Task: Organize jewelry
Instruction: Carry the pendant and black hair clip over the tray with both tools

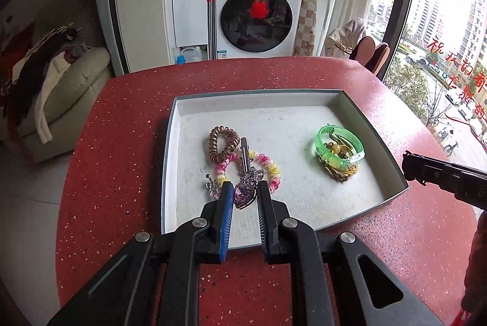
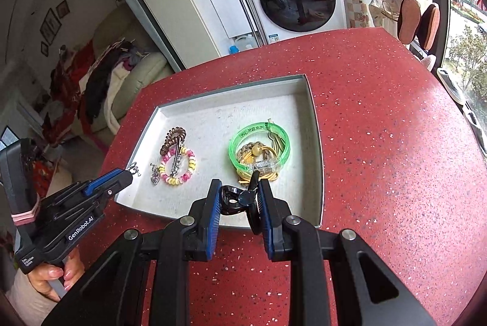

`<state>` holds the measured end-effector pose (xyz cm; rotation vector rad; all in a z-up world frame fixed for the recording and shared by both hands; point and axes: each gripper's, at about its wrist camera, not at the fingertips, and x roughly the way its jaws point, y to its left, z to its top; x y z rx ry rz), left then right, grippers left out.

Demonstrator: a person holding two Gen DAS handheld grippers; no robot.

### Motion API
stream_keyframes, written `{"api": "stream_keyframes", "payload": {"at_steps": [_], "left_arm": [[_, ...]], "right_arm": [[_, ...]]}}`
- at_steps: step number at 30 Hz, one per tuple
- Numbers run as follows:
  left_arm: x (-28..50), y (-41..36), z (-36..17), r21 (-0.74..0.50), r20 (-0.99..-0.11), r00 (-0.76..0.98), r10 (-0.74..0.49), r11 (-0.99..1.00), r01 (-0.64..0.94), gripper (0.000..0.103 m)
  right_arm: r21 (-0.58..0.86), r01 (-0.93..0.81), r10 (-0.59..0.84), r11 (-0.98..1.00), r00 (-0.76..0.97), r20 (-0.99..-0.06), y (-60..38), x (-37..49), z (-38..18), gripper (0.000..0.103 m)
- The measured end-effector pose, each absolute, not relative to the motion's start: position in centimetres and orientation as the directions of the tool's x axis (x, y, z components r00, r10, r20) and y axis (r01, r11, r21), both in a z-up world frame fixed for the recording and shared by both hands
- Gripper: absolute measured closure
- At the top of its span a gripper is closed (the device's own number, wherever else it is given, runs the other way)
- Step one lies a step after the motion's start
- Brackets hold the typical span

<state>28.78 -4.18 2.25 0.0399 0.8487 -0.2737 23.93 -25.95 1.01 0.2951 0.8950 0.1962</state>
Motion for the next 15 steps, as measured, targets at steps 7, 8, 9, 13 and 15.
{"api": "stream_keyframes", "payload": {"at_steps": [7, 8, 9, 13, 15], "left_arm": [[30.5, -4.5, 1.2, -0.063, -0.759, 0.617, -0.208, 0.967, 0.248, 0.068], [30.7, -4.6, 1.1, -0.061, -0.761, 0.615, -0.205, 0.967, 0.246, 0.068], [30.8, -4.6, 0.9, -0.06, -0.764, 0.613, -0.202, 0.968, 0.244, 0.068], [31.2, -4.7, 0.4, -0.058, -0.769, 0.608, -0.195, 0.97, 0.238, 0.068], [31.3, -4.7, 0.2, -0.059, -0.772, 0.606, -0.194, 0.97, 0.236, 0.068]], "right_arm": [[0.329, -0.039, 0.288, 0.944, 0.587, -0.757, -26.1, 25.8, -0.1, 0.077], [0.33, -0.038, 0.289, 0.943, 0.584, -0.759, -26.1, 25.9, -0.3, 0.077], [0.33, -0.037, 0.29, 0.943, 0.581, -0.761, -26.2, 26.0, -0.5, 0.077], [0.33, -0.035, 0.29, 0.943, 0.572, -0.767, -26.2, 26.3, -0.9, 0.077], [0.333, -0.035, 0.293, 0.942, 0.564, -0.772, -26.2, 26.5, -1.1, 0.077]]}}
